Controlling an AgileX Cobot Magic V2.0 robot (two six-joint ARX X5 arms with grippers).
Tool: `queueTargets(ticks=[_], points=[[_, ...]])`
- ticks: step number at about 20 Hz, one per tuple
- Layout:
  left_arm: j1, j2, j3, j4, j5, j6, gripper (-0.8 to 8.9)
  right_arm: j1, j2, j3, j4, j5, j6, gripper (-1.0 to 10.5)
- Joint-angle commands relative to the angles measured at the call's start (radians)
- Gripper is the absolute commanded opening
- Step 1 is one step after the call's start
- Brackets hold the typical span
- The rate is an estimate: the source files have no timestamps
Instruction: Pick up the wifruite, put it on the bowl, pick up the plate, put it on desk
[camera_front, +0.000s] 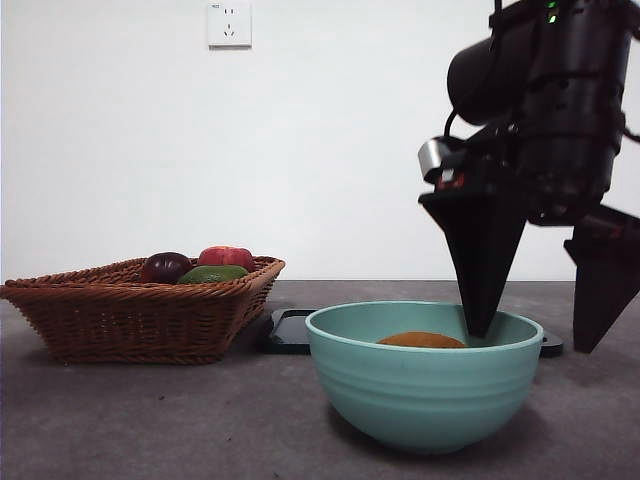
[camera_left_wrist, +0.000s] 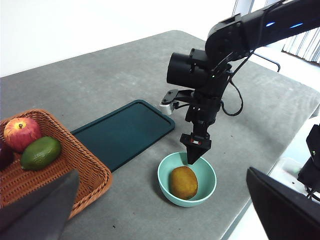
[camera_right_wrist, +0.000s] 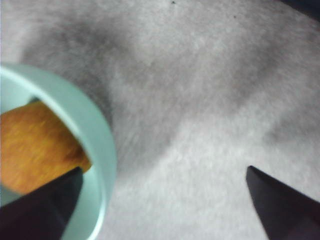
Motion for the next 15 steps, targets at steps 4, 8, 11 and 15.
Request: queueTargets(ticks=[4,8,11,15], points=[[-0.008,0.002,0.009,0.014,-0.006,0.006,5.63,0.015,0.063,0.016,0.029,-0.064,-0.016,2.4],[-0.008,0.002,0.009,0.014,-0.006,0.005,5.63,0.055,0.071,0.016,0.055,-0.082,-0.013,0.8],[-0.008,0.002,0.009,0.014,-0.006,0.005,5.63,0.077,0.071,0.017,0.075,-0.076,-0.003,0.1],[-0.008,0.002,0.009,0.014,-0.006,0.005,5.63,0.074,0.071,0.040,0.061,-0.016,0.019,0.1]])
